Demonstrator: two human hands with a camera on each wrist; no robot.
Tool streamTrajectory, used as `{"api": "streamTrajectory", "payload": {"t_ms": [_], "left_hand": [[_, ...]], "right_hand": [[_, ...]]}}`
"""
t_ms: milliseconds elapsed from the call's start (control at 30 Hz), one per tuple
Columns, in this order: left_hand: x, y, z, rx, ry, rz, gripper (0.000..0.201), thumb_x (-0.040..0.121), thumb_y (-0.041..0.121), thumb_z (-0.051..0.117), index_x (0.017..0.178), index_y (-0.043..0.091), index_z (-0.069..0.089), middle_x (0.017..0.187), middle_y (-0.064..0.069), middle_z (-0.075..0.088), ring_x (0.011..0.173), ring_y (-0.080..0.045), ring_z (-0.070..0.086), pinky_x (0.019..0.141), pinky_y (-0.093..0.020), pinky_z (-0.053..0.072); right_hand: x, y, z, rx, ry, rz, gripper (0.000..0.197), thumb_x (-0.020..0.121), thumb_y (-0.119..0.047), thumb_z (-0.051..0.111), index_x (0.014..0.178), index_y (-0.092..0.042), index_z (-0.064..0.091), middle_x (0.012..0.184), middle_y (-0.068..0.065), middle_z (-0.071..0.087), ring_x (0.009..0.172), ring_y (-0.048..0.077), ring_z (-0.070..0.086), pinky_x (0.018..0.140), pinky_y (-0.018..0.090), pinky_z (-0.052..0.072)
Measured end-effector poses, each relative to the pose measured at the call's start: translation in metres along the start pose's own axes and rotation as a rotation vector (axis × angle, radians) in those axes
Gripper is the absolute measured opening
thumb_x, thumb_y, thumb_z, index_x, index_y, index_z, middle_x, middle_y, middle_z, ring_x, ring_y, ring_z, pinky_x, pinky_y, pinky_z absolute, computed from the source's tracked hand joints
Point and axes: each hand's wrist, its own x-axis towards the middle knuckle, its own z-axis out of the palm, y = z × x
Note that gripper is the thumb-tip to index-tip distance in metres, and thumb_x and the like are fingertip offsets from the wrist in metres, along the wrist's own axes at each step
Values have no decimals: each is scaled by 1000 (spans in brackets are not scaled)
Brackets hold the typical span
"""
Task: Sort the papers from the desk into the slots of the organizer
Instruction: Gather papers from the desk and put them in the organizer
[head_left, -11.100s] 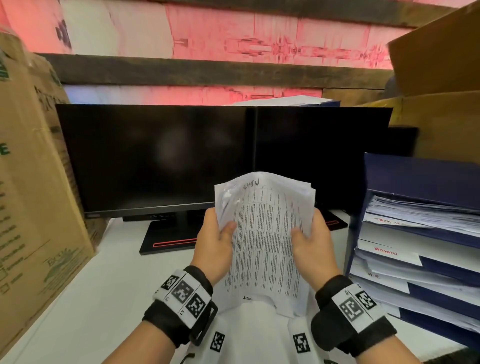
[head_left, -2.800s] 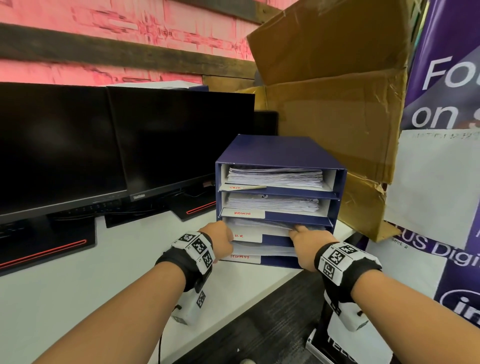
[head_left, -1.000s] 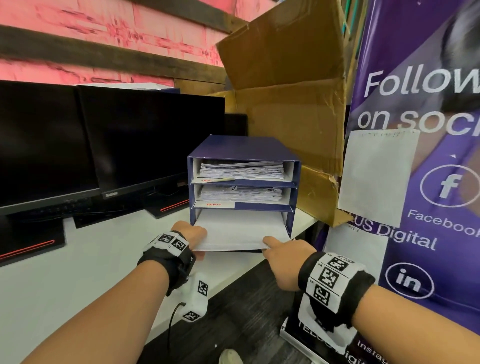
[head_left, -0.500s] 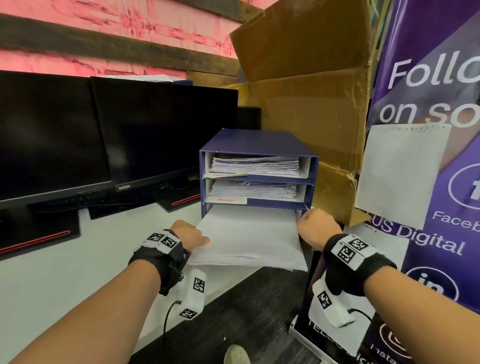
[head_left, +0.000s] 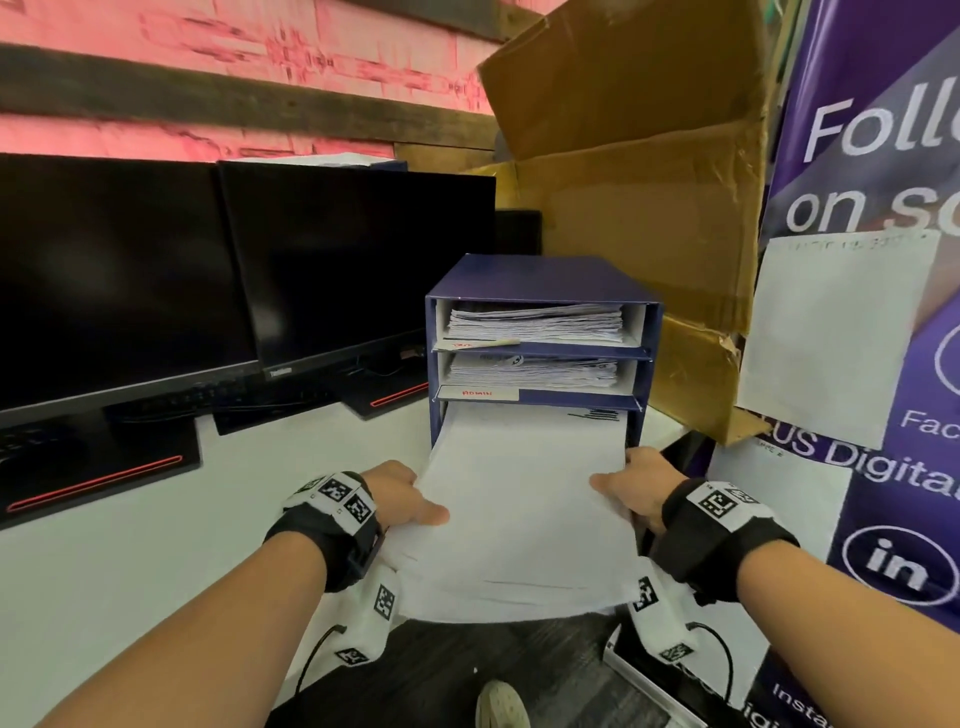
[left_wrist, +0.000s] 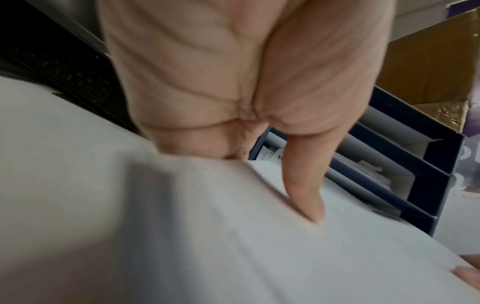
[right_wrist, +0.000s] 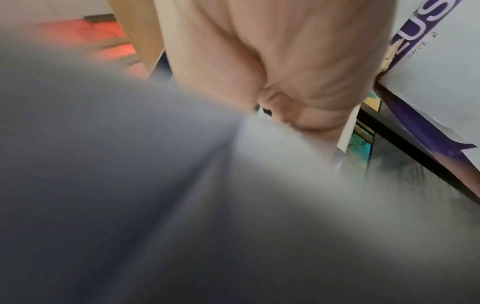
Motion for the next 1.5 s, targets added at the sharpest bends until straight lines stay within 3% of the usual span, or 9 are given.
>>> {"api": "streamTrajectory", "payload": {"t_ms": [167, 300, 433, 667, 900, 1133, 1233, 1367, 1500], "left_hand": [[25, -9, 11, 49, 10, 3, 120, 18, 67, 85, 122, 13, 57, 117, -4, 65, 105, -26, 65, 94, -40, 52], [-29, 7, 16, 209, -123, 56, 63, 63, 47, 81, 116, 17, 64, 110, -2, 69, 96, -21, 67, 77, -28, 55], [-44, -6, 14, 234, -153, 49, 58, 57, 40, 84, 109, 20, 67, 101, -2, 73, 93, -25, 70, 82, -40, 58], [-77, -26, -13, 259, -155, 48, 44, 62, 25, 85, 103, 18, 68, 99, -8, 74, 88, -30, 71, 79, -42, 59], [-112, -38, -68, 82, 184, 116, 44, 69, 14, 82, 109, 11, 64, 100, -7, 71, 89, -24, 70, 74, -39, 60], [-130, -30, -108, -291, 827, 340, 34, 81, 11, 72, 113, 12, 62, 111, -5, 67, 99, -23, 64, 86, -33, 51], [-126, -32, -109, -487, 893, 370, 42, 80, 12, 73, 116, 16, 54, 110, 0, 64, 99, -20, 62, 86, -33, 51], [-119, -42, -121, -521, 934, 411, 48, 72, 29, 78, 114, 24, 54, 106, 7, 66, 95, -11, 65, 81, -32, 56], [-119, -37, -134, -470, 1073, 423, 19, 82, 16, 71, 91, 18, 54, 85, 6, 60, 77, -8, 59, 61, -19, 43]], "right_hand": [[-17, 7, -14, -20, -203, 16, 40, 78, -16, 71, 116, -8, 62, 106, 11, 71, 95, 32, 69, 87, 48, 56], [-40, 9, -20, -97, -411, -40, 34, 87, -6, 66, 119, -15, 62, 115, 6, 70, 103, 28, 68, 92, 47, 54], [-58, 1, -14, -156, -518, -88, 37, 86, -5, 66, 118, -21, 59, 114, 3, 70, 102, 25, 68, 89, 45, 56], [-84, -24, 3, -217, -639, -210, 46, 83, -3, 69, 125, -16, 57, 114, 5, 70, 100, 24, 69, 84, 40, 58], [-95, -88, 27, -97, -461, -479, 43, 79, 3, 69, 118, -13, 60, 111, 9, 69, 98, 29, 68, 78, 46, 59], [-86, -163, 73, 212, -177, -709, 43, 77, 8, 65, 116, -9, 58, 110, 6, 68, 102, 22, 65, 88, 36, 54], [-80, -172, 103, 382, -117, -679, 53, 80, 7, 61, 125, -14, 44, 114, 1, 62, 103, 18, 62, 93, 32, 52], [-78, -177, 129, 426, -121, -739, 43, 88, 4, 58, 118, -20, 40, 95, -18, 55, 83, -6, 54, 63, 2, 44], [-77, -194, 145, 471, -113, -816, 38, 91, 3, 55, 119, -22, 51, 99, -17, 59, 91, -1, 58, 77, 11, 46]]}}
